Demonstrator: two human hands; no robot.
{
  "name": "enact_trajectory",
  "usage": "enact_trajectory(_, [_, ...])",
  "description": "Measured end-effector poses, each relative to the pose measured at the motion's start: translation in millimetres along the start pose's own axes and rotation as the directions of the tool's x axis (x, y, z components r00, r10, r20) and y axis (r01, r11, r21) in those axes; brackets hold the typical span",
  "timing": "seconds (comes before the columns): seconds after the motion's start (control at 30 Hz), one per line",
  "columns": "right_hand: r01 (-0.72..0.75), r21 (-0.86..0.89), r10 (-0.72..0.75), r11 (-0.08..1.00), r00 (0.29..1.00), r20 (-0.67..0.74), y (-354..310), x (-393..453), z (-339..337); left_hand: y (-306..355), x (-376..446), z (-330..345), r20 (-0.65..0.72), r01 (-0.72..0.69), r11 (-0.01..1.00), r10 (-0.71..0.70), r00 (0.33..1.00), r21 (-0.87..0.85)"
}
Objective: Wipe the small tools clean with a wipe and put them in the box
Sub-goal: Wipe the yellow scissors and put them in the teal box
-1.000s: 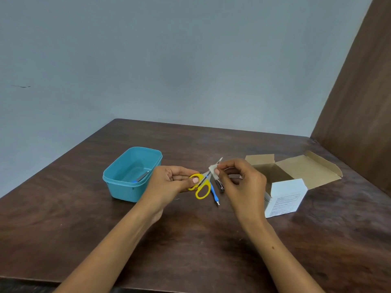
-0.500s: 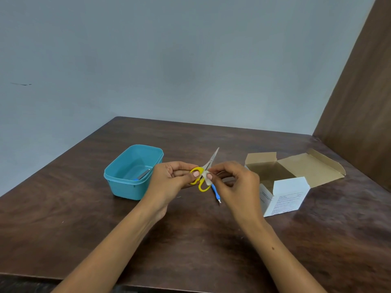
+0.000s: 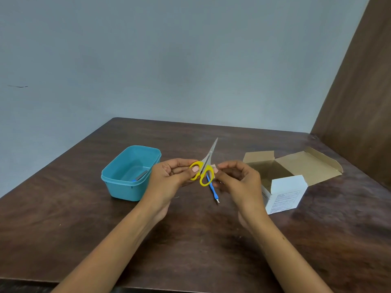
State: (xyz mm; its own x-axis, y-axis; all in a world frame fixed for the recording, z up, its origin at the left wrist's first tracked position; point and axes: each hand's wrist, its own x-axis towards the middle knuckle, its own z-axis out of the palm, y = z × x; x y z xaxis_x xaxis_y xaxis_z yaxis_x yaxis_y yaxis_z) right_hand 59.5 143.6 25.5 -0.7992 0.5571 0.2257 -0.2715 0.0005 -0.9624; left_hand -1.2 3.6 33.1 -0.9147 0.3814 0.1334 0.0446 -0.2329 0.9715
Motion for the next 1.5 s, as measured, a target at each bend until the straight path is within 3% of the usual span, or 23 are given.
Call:
enact_trajectory(0.13, [-0.072,0.279,0.071,0.958,0.997,0.013,-8.4,0.0,-2.2,0.5,1.4,-1.4,-0.03,0.014,0.997,-0.016,0.999,-0.079])
enact_trajectory(0.2, [-0.095,0.311,0.082,0.946,0.995,0.056,-9.4,-0.1,-2.2,0.3,1.4,-1.3,-0.042,0.013,0.996,-0.017,0.999,-0.083])
enact_trajectory(0.77, [-0.025,-0.113,0.036,0.993,0.995,0.092,-1.8,-2.6,3.4,-8.8,0.9,0.7,-0.062,-0.118,0.992,0.12,0.991,0.031])
enact_trajectory(1.27, [-0.089,-0.252,0.176,0.964,0.92,0.35,-2.9,-2.5,0.3,-8.6,2.1,-1.4,-0.053,-0.084,0.996,0.083,0.995,-0.031])
enact_trajectory(1.37, [-0.076,-0.24,0.156,0.968,0.929,0.337,-4.1,-1.9,0.3,-8.3,1.4,-0.4,-0.05,-0.086,0.996,0.085,0.995,-0.02])
enact_trajectory(1.5, [-0.027,-0.241,0.094,0.97,0.957,0.274,-3.2,0.8,-1.8,-6.6,0.9,-0.1,-0.028,-0.146,0.982,0.15,0.988,0.122])
